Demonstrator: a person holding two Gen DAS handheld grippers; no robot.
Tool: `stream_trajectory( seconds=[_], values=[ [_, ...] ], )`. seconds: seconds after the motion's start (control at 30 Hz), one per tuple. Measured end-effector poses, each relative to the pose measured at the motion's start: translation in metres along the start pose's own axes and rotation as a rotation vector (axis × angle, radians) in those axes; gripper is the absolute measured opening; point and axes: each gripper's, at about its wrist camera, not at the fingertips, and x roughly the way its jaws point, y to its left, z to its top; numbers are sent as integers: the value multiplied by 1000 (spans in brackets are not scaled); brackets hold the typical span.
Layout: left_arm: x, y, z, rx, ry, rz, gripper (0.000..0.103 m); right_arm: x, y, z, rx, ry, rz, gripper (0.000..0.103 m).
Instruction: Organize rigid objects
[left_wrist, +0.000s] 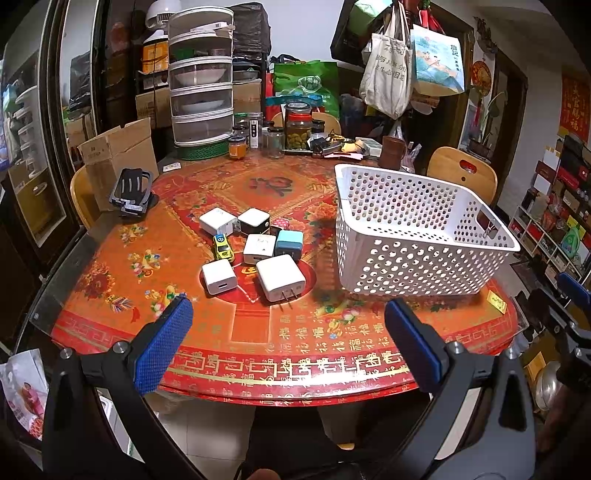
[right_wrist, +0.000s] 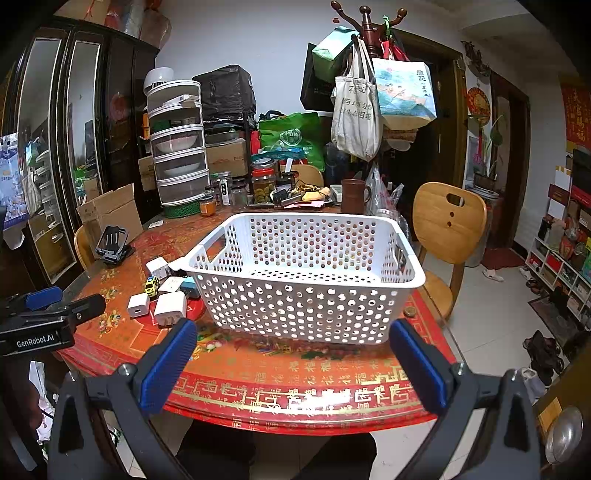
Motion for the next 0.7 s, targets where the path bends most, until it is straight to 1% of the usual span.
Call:
stream_trajectory(
  seconds=[0.7],
  values=[
    [0, 0, -1, -4, -1, 1, 102, 1, 1, -2, 1, 1, 0, 103]
  ],
)
